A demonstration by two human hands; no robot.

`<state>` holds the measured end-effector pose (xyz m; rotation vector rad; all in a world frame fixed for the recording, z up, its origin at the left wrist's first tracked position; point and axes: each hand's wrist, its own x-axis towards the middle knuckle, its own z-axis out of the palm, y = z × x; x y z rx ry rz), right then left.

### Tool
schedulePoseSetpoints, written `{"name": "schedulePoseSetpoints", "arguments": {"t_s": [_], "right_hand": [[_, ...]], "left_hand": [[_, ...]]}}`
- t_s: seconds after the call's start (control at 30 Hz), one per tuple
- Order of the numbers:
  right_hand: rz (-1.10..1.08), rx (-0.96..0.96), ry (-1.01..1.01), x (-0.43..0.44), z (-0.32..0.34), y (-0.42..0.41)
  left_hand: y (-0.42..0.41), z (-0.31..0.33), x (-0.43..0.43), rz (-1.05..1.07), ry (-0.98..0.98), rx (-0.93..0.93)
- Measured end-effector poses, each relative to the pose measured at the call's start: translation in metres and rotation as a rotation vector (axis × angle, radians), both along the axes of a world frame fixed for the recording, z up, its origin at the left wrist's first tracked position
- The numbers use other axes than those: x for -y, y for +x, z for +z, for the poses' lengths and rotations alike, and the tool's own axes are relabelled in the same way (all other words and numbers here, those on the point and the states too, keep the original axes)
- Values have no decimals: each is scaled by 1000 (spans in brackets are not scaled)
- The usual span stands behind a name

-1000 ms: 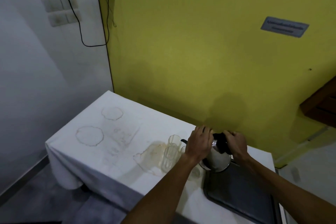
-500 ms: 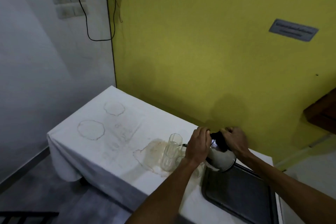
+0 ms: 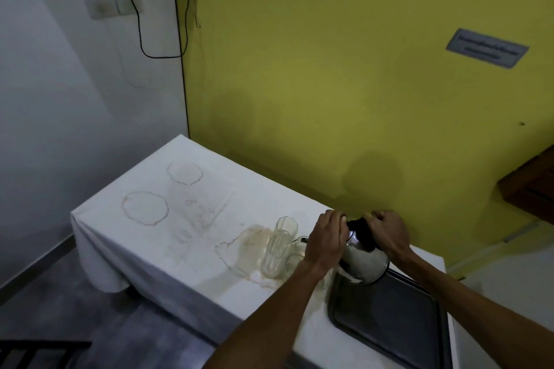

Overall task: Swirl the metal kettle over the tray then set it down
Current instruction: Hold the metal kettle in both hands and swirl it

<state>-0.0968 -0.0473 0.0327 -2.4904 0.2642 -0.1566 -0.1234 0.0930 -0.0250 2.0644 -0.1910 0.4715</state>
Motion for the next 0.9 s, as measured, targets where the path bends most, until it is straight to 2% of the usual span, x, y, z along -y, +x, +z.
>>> {"name": "schedulePoseSetpoints", "arguments": {"t_s": [0.63, 0.9], "right_hand": [[19, 3, -3, 2, 19, 4], [45, -4, -67, -3, 22, 7]], "left_hand": [[9, 8, 8, 10, -12, -17], [7, 8, 7, 40, -16, -16]]}}
